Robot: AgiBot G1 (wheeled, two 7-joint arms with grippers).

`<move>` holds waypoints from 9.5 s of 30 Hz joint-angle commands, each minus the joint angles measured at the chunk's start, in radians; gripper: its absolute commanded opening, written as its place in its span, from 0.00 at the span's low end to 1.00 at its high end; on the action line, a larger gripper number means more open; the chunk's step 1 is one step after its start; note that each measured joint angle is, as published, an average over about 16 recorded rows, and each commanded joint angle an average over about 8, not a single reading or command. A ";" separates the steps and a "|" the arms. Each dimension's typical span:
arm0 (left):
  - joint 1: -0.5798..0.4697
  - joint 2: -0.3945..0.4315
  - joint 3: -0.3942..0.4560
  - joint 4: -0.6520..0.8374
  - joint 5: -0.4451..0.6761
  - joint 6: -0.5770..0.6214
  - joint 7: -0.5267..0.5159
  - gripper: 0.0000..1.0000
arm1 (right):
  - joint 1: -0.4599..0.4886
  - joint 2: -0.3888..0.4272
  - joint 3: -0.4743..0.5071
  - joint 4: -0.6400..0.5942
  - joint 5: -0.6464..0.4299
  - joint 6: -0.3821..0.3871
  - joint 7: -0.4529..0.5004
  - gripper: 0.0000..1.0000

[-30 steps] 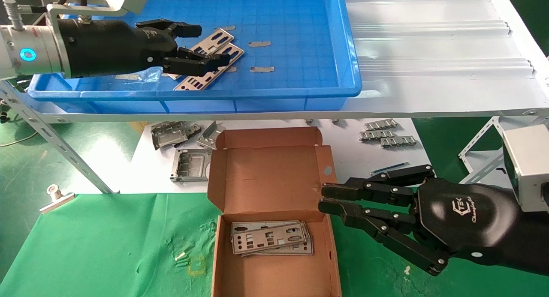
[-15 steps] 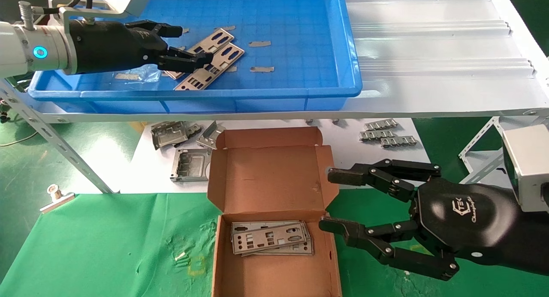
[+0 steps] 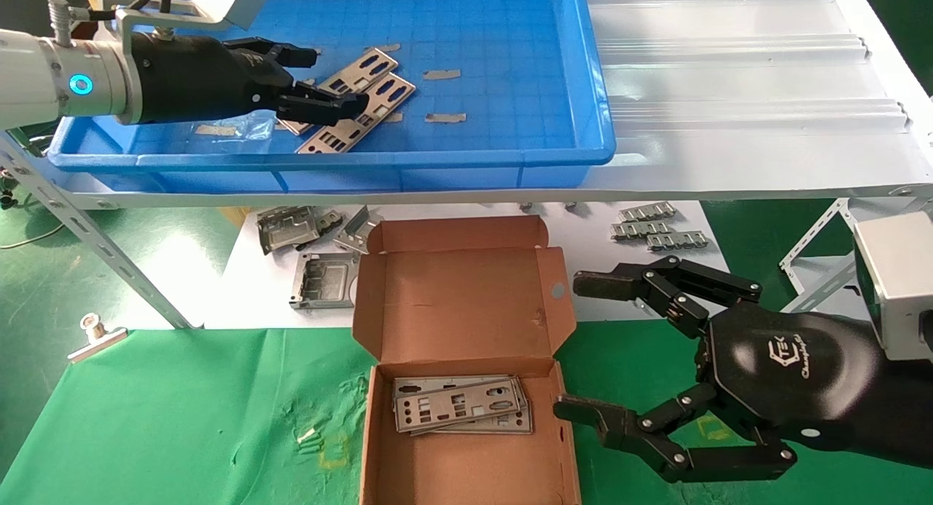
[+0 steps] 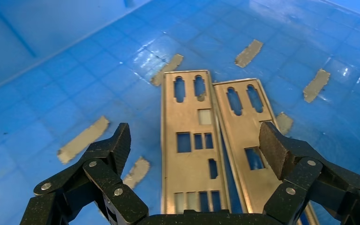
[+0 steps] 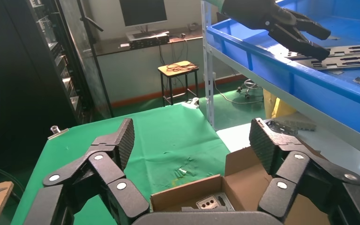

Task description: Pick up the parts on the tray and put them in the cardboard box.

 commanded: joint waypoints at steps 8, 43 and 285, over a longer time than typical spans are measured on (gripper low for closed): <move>-0.020 0.012 0.003 0.017 0.004 0.008 -0.016 1.00 | 0.000 0.000 0.000 0.000 0.000 0.000 0.000 1.00; -0.020 -0.001 0.015 0.032 0.021 0.070 -0.038 0.00 | 0.000 0.000 0.000 0.000 0.000 0.000 0.000 1.00; 0.947 -0.581 -0.300 -1.256 -0.675 0.390 -0.202 1.00 | -0.001 0.000 0.000 -0.001 0.000 0.000 0.000 1.00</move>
